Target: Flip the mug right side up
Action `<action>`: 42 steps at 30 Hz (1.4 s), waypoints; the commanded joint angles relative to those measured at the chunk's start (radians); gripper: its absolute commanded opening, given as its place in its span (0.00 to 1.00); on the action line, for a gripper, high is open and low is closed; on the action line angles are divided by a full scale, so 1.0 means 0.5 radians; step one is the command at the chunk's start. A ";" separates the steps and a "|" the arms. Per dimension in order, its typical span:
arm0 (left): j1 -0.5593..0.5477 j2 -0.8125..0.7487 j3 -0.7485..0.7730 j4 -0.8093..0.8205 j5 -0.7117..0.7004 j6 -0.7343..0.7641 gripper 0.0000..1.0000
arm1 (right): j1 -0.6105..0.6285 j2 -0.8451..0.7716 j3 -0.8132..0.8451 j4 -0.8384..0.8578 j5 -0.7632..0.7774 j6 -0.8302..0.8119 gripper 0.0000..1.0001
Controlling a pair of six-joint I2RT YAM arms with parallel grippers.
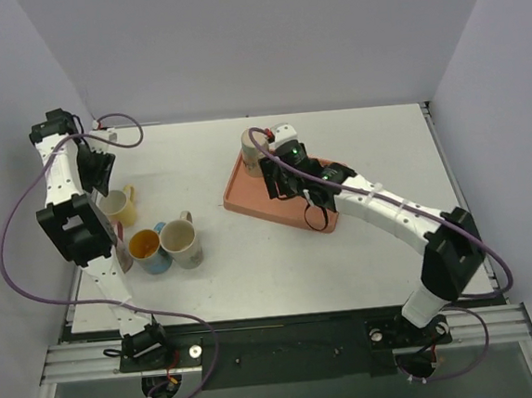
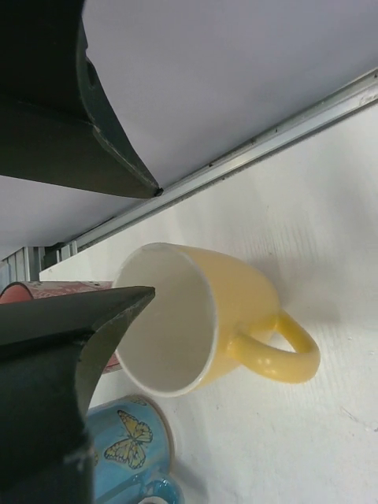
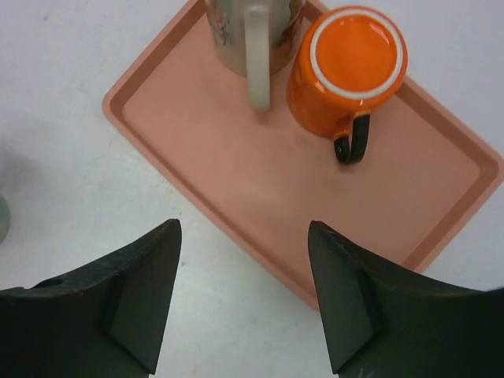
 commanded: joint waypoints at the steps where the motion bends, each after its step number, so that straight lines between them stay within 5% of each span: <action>1: 0.017 -0.338 0.099 -0.326 0.145 0.067 0.60 | -0.015 0.428 0.349 0.103 0.208 -0.258 0.58; 12: -0.133 -0.906 -0.119 -0.194 0.566 0.067 0.60 | -0.101 1.205 1.154 -0.007 0.352 -0.357 0.47; 24: -0.406 -1.335 -0.607 0.024 0.560 0.113 0.61 | -0.233 1.518 1.381 -0.127 0.079 -0.087 0.39; 31: -0.553 -1.403 -0.622 0.021 0.578 0.061 0.62 | -0.233 1.570 1.415 -0.096 0.024 -0.096 0.22; 34: -0.606 -1.434 -0.632 -0.001 0.581 0.060 0.62 | -0.236 1.537 1.391 -0.099 0.015 -0.093 0.00; 42: -0.728 -1.804 -1.060 0.284 0.759 0.226 0.63 | -0.239 0.961 0.974 0.204 -0.353 0.171 0.00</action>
